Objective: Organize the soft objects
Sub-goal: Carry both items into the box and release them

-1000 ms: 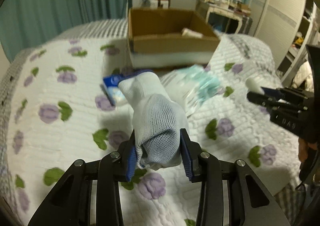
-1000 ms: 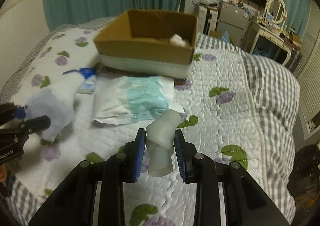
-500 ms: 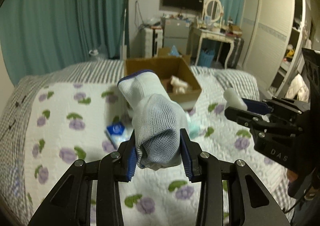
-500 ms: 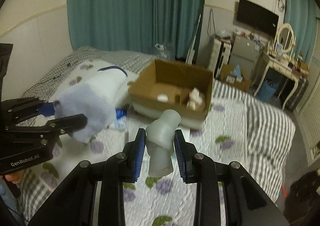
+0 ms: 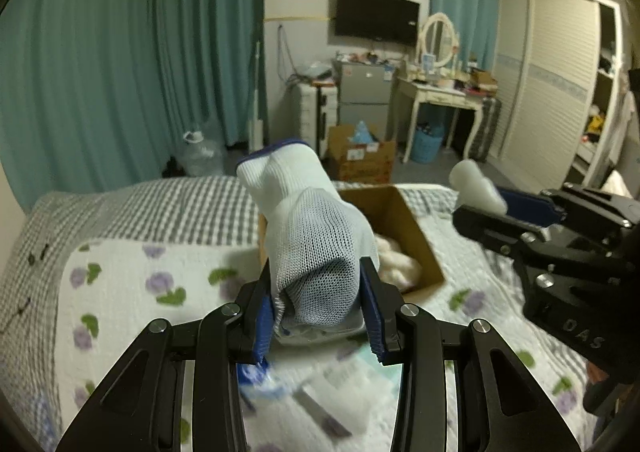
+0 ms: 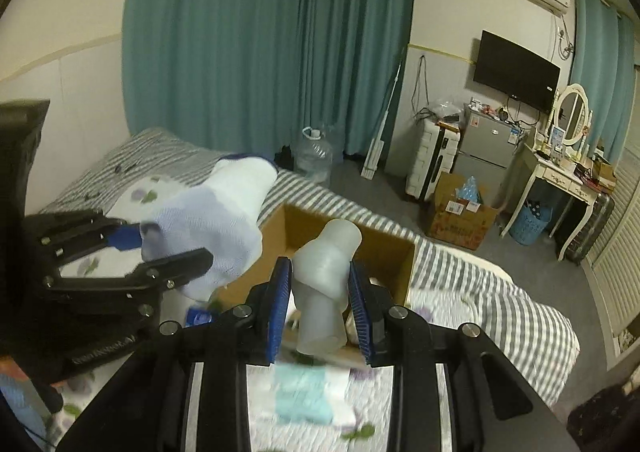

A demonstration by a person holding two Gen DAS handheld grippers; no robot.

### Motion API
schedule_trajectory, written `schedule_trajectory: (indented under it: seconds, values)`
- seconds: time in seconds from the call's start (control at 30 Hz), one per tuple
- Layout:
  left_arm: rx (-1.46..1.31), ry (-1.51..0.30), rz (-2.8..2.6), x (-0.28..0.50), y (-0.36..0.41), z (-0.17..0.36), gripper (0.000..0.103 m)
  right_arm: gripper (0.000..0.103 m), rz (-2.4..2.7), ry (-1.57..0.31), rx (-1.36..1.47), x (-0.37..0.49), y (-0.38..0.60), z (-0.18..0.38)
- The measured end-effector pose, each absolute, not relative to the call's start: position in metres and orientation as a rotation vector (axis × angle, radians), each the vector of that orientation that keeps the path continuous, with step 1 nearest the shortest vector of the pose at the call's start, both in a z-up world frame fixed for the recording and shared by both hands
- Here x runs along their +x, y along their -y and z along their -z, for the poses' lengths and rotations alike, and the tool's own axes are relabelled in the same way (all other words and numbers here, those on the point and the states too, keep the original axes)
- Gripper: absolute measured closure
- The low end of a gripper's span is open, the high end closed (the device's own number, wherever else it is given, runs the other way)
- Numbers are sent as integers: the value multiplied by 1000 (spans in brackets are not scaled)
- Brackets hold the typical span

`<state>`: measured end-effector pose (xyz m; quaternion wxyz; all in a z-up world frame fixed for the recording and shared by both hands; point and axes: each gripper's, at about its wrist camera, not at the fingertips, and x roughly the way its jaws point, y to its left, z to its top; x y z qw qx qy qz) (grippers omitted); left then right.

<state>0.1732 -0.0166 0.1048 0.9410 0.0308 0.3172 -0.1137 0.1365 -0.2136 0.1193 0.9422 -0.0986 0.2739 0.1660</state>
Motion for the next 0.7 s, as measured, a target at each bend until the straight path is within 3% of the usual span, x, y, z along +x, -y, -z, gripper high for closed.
schedule_trajectory:
  seconds: [0.33,0.7]
  values:
    - [76,-694,224,252,28,-71,66,74,-317,-588,-186,228,205,-100]
    - [134,-777,229,282,50,-3,63,74,-302,-712,-158,301,200,-17]
